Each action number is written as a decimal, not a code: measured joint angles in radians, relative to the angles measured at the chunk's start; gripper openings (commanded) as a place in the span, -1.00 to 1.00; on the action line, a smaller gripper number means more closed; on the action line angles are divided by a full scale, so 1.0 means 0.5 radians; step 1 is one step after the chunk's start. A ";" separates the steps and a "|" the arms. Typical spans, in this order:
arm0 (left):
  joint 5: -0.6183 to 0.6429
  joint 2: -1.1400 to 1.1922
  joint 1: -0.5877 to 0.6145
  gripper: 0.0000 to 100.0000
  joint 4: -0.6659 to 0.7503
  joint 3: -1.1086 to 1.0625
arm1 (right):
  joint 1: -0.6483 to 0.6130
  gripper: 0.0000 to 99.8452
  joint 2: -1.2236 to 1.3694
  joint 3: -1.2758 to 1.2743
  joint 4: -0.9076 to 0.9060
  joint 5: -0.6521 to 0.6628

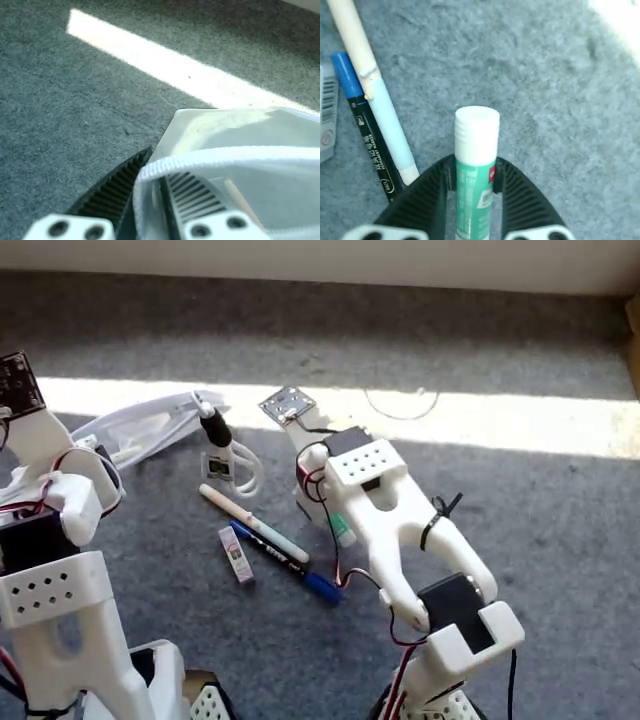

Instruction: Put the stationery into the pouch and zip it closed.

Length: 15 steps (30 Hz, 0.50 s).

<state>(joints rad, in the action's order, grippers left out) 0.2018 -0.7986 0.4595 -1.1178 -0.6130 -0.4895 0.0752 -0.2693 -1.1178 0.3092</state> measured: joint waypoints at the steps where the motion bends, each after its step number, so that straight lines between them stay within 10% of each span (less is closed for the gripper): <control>1: 0.000 0.000 -0.021 -0.99 0.000 0.000 | 0.003 -0.99 -0.021 0.000 0.000 0.000; 15: -0.003 -0.025 -0.227 -0.99 -0.104 0.003 | 0.144 -0.99 -0.169 0.000 -0.061 -0.129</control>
<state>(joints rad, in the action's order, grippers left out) 0.2002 -0.8109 0.3460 -1.1699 -0.6114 -0.4173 -0.0092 -0.2693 -1.1485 0.2447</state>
